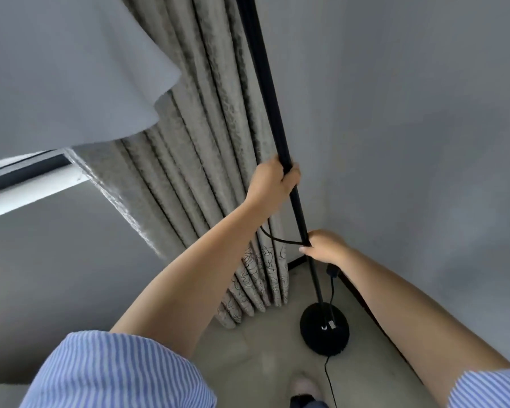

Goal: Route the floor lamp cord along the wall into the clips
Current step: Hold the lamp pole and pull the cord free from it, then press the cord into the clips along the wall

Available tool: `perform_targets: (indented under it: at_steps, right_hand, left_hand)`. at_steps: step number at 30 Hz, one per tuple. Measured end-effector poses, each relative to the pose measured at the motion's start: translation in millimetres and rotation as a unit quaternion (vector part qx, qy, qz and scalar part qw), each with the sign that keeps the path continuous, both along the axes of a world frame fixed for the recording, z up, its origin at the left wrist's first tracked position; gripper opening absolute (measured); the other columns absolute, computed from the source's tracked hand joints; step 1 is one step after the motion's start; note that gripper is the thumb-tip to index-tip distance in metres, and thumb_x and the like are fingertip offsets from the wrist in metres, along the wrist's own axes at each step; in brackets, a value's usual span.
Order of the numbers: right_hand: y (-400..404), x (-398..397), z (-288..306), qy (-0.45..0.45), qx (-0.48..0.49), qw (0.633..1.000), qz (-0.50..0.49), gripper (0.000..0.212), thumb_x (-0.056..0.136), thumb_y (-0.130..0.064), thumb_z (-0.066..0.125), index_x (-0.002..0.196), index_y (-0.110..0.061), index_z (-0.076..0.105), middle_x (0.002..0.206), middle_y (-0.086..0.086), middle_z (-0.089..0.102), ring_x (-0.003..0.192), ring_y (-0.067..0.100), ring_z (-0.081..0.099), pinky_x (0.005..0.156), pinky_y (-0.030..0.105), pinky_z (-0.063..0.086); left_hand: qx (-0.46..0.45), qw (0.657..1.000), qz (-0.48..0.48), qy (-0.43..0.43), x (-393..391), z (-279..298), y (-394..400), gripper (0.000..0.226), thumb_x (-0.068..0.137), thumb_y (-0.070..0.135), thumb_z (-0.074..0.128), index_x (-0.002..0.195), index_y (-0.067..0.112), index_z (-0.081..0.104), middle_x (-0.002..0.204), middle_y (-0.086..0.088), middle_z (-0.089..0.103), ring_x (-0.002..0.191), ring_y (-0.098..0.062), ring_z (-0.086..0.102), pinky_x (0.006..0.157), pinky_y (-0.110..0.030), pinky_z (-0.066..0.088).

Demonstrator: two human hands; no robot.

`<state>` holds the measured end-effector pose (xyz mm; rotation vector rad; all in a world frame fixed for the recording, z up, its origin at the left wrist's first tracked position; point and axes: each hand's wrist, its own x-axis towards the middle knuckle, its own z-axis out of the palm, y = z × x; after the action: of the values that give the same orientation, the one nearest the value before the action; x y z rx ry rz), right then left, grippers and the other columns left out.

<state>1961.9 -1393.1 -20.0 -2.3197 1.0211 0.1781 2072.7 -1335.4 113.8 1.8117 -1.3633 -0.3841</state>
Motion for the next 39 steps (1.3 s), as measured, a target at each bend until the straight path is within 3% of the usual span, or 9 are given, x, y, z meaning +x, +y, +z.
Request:
perform_targets:
  at_steps: [3, 5, 7, 13, 19, 22, 28, 32, 39]
  right_hand:
    - [-38, 19, -4, 0.007, 0.005, 1.0, 0.001, 0.028, 0.091, -0.025, 0.046, 0.104, -0.004, 0.057, 0.09, 0.012, 0.062, 0.078, 0.024, 0.054, 0.054, 0.025, 0.037]
    - [-57, 29, -10, 0.006, 0.003, 1.0, 0.0, 0.029, 0.09, -0.025, 0.047, 0.11, -0.005, 0.056, 0.107, 0.018, 0.064, 0.094, 0.032, 0.06, 0.071, 0.034, 0.048]
    - [-74, 37, -17, 0.005, 0.001, 1.0, -0.005, 0.031, 0.09, -0.024, 0.047, 0.118, -0.009, 0.052, 0.109, 0.018, 0.064, 0.096, 0.034, 0.061, 0.081, 0.04, 0.051]
    - [-111, 51, -33, -0.007, -0.013, 1.0, -0.027, 0.035, 0.09, -0.021, 0.045, 0.124, -0.011, 0.044, 0.105, 0.019, 0.065, 0.091, 0.034, 0.062, 0.076, 0.041, 0.051]
    - [-123, 38, -38, -0.047, 0.016, 0.998, -0.043, 0.036, 0.09, -0.017, 0.045, 0.125, -0.011, 0.042, 0.119, 0.018, 0.061, 0.104, 0.036, 0.057, 0.086, 0.044, 0.05]
    - [-123, 15, -41, -0.064, 0.03, 0.995, -0.072, 0.028, 0.091, -0.016, 0.042, 0.117, -0.008, 0.05, 0.115, 0.018, 0.062, 0.104, 0.035, 0.056, 0.085, 0.041, 0.046]
    - [-100, -30, -42, -0.101, 0.077, 0.981, -0.147, 0.025, 0.09, -0.017, 0.043, 0.092, 0.001, 0.059, 0.088, 0.022, 0.063, 0.082, 0.032, 0.059, 0.066, 0.033, 0.041]
    - [-70, -67, -37, -0.152, 0.101, 0.963, -0.198, 0.022, 0.087, -0.006, 0.044, 0.1, 0.002, 0.06, 0.104, 0.023, 0.064, 0.097, 0.033, 0.059, 0.084, 0.035, 0.046]
    - [15, -131, -44, -0.199, 0.144, 0.931, -0.268, 0.021, 0.089, -0.008, 0.044, 0.106, -0.007, 0.056, 0.1, 0.007, 0.057, 0.093, 0.02, 0.053, 0.083, 0.028, 0.04]
  left_hand:
    - [0.012, 1.0, 0.001, 0.01, 16, -3, -37, 0.028, 0.093, 0.016, 0.044, 0.065, 0.019, 0.041, 0.065, -0.01, 0.054, 0.048, -0.017, 0.043, 0.051, -0.028, 0.038]
    - [0.023, 1.0, 0.002, 0.006, 23, -8, -56, 0.02, 0.093, 0.016, 0.044, 0.074, 0.009, 0.044, 0.063, -0.006, 0.051, 0.055, -0.022, 0.048, 0.05, -0.025, 0.037]
    - [0.023, 1.0, 0.008, 0.007, 29, -15, -72, 0.015, 0.093, 0.016, 0.045, 0.08, 0.008, 0.044, 0.065, -0.008, 0.053, 0.062, -0.023, 0.051, 0.05, -0.019, 0.038]
    - [0.011, 1.0, -0.007, -0.02, 38, -25, -108, 0.015, 0.093, 0.014, 0.046, 0.079, 0.008, 0.043, 0.055, 0.007, 0.043, 0.05, -0.005, 0.044, 0.043, -0.005, 0.038]
    - [-0.002, 0.999, -0.008, -0.041, 35, -25, -129, 0.024, 0.094, 0.013, 0.044, 0.097, -0.009, 0.051, 0.062, -0.003, 0.05, 0.065, -0.022, 0.053, 0.065, -0.034, 0.051]
    - [-0.026, 0.999, -0.002, -0.027, 36, -25, -136, 0.024, 0.094, 0.012, 0.044, 0.104, -0.009, 0.049, 0.074, -0.015, 0.055, 0.072, -0.029, 0.057, 0.069, -0.036, 0.052]
    - [0.01, 0.999, 0.018, 0.034, 18, -46, -128, 0.036, 0.09, 0.008, 0.05, 0.122, -0.003, 0.036, 0.091, -0.006, 0.054, 0.061, -0.004, 0.049, 0.051, 0.003, 0.042]
    - [0.107, 0.989, 0.038, 0.095, -2, -72, -101, 0.058, 0.092, 0.007, 0.047, 0.14, 0.008, 0.015, 0.128, -0.012, 0.048, 0.096, -0.016, 0.052, 0.081, -0.02, 0.04]
    - [0.18, 0.982, 0.01, 0.054, -46, -108, -34, 0.052, 0.092, 0.01, 0.044, 0.139, 0.012, 0.02, 0.134, -0.013, 0.048, 0.114, -0.027, 0.052, 0.086, -0.034, 0.046]
